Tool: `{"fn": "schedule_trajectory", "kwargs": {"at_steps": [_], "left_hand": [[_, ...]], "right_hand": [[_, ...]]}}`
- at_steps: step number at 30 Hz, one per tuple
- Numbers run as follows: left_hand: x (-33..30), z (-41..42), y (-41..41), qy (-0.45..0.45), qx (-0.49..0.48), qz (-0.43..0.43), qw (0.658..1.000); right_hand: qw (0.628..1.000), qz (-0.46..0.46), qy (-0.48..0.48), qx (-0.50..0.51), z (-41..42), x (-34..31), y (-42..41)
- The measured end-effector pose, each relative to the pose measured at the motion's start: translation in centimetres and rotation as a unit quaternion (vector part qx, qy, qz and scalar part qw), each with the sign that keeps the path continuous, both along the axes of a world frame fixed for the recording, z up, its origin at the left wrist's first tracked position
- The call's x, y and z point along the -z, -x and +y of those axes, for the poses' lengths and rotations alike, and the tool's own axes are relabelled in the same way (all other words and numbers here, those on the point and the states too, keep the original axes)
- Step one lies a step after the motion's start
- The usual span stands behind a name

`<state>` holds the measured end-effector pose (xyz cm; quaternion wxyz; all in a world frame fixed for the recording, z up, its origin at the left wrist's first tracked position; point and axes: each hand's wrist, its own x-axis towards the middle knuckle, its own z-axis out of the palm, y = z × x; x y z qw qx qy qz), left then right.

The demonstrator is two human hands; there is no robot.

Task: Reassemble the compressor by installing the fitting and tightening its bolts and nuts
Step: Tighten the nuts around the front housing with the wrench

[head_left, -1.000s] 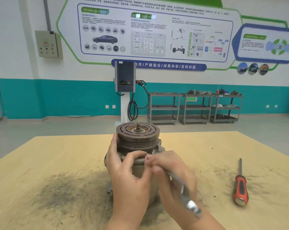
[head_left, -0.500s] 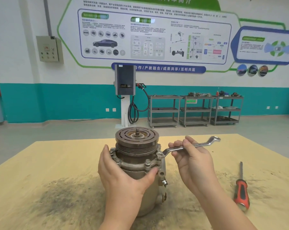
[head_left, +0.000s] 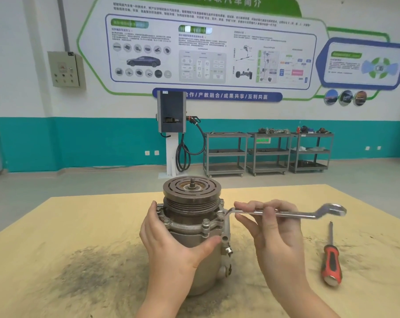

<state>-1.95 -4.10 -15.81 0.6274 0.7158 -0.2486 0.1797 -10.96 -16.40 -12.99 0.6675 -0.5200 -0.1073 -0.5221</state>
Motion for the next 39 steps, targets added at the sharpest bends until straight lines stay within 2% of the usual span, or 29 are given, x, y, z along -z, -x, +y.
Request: {"fn": "schedule_trajectory", "kwargs": {"at_steps": [2, 5, 7, 9, 10, 12, 15, 16, 18, 21, 25, 30, 35, 39], "left_hand": [[0.1, -0.2, -0.1, 0.003, -0.005, -0.011, 1.0], [0.2, -0.4, -0.6, 0.014, -0.006, -0.011, 1.0], [0.1, -0.5, -0.8, 0.03, -0.001, -0.005, 1.0], [-0.2, -0.4, -0.9, 0.039, 0.001, -0.001, 0.999], [-0.3, -0.3, -1.0, 0.038, 0.003, 0.002, 0.999], [-0.2, -0.3, -1.4, 0.026, 0.0, 0.002, 1.0], [0.1, -0.4, -1.9, 0.024, -0.019, -0.007, 0.999], [0.0, -0.5, -2.0, 0.026, -0.022, -0.007, 0.999], [0.1, -0.6, -2.3, 0.023, -0.023, -0.005, 0.999], [0.1, -0.7, -2.3, 0.022, -0.024, -0.012, 0.999], [0.1, -0.7, -2.3, 0.019, -0.03, -0.019, 0.999], [-0.1, -0.3, -2.2, 0.007, -0.013, -0.03, 0.999], [-0.2, 0.0, -2.3, 0.006, 0.012, -0.016, 1.0], [0.1, 0.5, -2.8, 0.02, 0.044, 0.01, 0.999]], "right_hand": [[0.981, -0.026, 0.149, 0.123, 1.3, 1.0, 0.2], [0.887, -0.023, 0.354, 0.296, 2.2, 1.6, 0.1], [0.84, -0.018, 0.405, 0.361, 2.8, 1.3, -0.3], [0.838, -0.02, 0.407, 0.363, 3.7, 0.7, -0.5], [0.857, -0.019, 0.386, 0.341, 4.0, 0.3, -0.4], [0.92, -0.009, 0.293, 0.259, 4.1, -0.9, 0.0], [0.987, 0.034, 0.079, 0.138, 2.8, -3.3, 0.5], [0.996, 0.038, 0.001, 0.079, 2.1, -3.9, 0.4], [0.992, 0.039, -0.121, -0.022, 0.8, -4.5, 0.2], [0.97, 0.057, -0.217, -0.091, -0.4, -4.5, -0.4], [0.943, 0.116, -0.273, -0.149, -1.6, -4.3, -1.3], [0.934, 0.167, -0.266, -0.171, -2.7, -4.6, -3.0], [0.945, 0.105, -0.267, -0.156, -2.2, -3.4, -3.4], [0.964, 0.049, -0.232, -0.118, -1.3, -2.2, -1.8]]}}
